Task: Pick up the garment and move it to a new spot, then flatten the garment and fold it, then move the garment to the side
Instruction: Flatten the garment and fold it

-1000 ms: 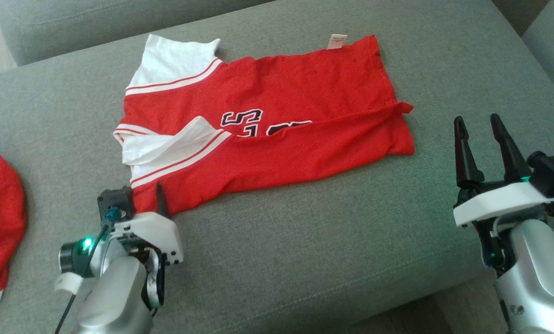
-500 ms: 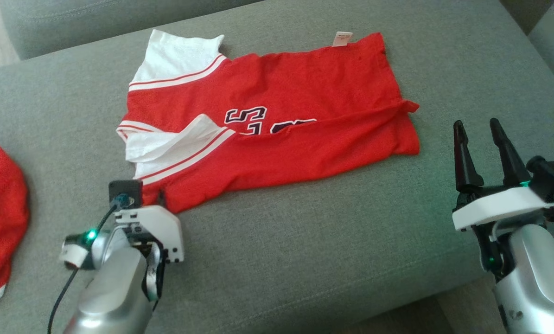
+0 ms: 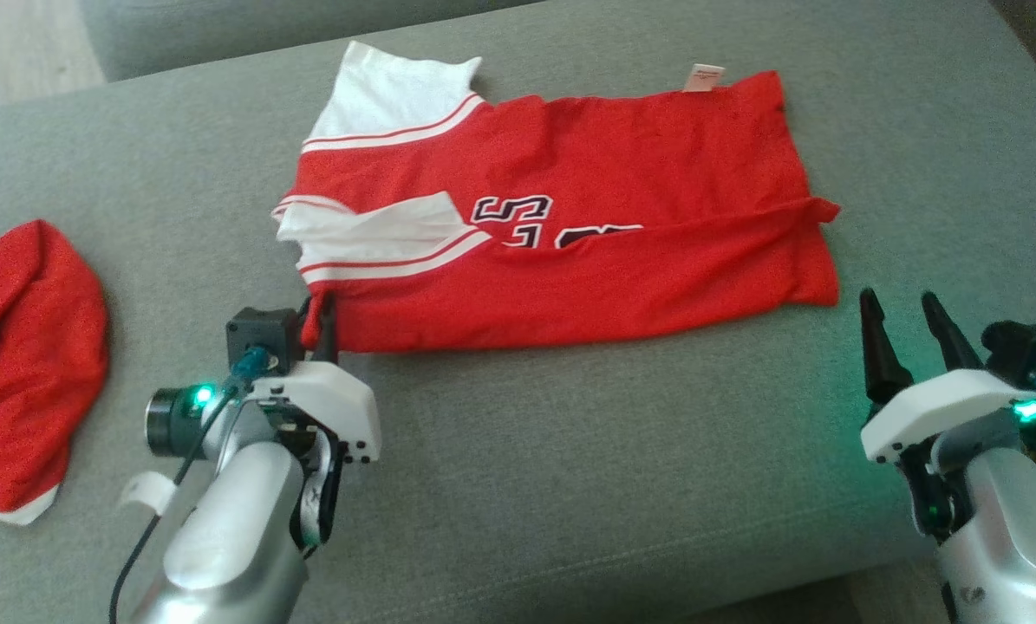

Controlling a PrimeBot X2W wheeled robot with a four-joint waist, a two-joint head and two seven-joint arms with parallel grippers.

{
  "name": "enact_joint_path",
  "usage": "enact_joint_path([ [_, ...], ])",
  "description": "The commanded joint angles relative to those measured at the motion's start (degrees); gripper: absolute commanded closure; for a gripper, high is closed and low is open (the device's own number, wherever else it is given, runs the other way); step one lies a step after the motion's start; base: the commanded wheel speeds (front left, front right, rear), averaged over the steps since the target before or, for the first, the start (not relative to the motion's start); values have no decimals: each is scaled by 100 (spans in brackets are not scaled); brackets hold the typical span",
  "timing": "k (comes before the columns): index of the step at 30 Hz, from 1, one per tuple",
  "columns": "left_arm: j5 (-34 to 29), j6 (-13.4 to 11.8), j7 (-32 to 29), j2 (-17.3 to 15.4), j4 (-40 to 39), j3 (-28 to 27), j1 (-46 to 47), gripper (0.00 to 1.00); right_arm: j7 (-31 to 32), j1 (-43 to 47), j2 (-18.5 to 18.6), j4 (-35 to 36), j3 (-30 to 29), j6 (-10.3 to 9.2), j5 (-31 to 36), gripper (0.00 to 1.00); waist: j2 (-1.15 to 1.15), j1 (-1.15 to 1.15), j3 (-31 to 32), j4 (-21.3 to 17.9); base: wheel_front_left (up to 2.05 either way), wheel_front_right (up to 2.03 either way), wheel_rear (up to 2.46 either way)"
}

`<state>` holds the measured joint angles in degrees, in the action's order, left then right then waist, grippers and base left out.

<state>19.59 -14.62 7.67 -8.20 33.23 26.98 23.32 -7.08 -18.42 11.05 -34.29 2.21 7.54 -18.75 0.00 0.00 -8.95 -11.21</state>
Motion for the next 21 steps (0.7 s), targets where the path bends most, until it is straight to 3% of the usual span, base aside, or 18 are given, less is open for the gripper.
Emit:
enact_joint_path([
  [1,-59,-18,47,-151,-331,-145,70,100,48,-265,8,-5,19,-5,4,0,0,0,-6,102,0,0,0],
  [13,-206,-103,-373,-259,-1439,171,-151,100,304,-1040,43,-1380,-112,-5,-287,0,0,0,-277,414,0,0,0],
  [20,-281,-166,-492,-319,-1564,242,-81,100,363,-1389,11,-1731,347,-5,-644,0,0,0,-420,461,0,0,0],
  [21,-286,-171,-510,-323,-1558,252,-71,100,385,-1413,52,-1758,468,-5,-661,34,0,0,-420,463,0,0,0],
])
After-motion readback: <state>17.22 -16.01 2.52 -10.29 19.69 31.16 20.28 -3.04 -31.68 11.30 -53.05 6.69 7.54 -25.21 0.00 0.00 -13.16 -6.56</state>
